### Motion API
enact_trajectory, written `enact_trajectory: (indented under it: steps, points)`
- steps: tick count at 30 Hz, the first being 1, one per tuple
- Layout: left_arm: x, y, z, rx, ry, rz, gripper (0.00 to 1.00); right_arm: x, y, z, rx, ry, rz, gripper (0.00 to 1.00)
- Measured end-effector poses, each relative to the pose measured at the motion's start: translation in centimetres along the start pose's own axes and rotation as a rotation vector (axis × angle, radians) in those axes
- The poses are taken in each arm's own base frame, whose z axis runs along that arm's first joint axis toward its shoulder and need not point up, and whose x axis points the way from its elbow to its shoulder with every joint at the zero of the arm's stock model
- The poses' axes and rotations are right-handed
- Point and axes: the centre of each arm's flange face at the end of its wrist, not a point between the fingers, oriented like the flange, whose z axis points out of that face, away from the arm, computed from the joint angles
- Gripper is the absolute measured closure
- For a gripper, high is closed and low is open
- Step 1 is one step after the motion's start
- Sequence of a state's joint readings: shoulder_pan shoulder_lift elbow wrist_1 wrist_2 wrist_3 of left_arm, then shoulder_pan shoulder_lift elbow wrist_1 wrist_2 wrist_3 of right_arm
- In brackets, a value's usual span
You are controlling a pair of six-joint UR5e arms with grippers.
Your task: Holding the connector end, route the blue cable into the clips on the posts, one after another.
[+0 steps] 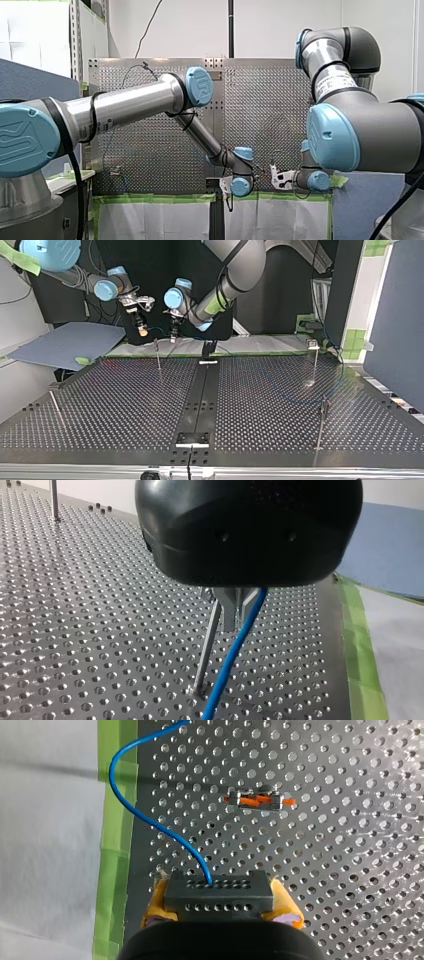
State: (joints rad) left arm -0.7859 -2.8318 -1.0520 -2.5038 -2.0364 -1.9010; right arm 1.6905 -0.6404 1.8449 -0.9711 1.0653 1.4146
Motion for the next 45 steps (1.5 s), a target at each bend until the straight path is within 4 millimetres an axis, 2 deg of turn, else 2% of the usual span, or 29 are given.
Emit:
enact_trajectory:
  steps: [5, 16, 27, 36, 45]
  points:
    - [0.0, 0.0, 0.0, 0.002, 0.0, 0.001, 1.0, 0.1, 0.8, 0.0, -0.01, 0.006, 0.033, 1.0]
    - [0.5, -1.4, -0.6, 0.061, 0.015, 0.024, 1.0, 0.4, 2.6, 0.3, -0.034, 0.031, 0.092, 1.0]
    - [-0.7, -2.4, 0.6, 0.092, -0.001, 0.001, 1.0, 1.1, 4.9, 0.9, -0.058, 0.051, 0.096, 1.0]
    - [-0.7, -2.4, 0.6, 0.092, 0.01, 0.001, 1.0, 1.6, 7.1, 1.2, -0.073, 0.054, 0.103, 1.0]
    - [0.1, -1.3, 0.9, 0.091, 0.023, 0.0, 1.0, 1.8, 7.6, 1.3, -0.06, 0.067, 0.11, 1.0]
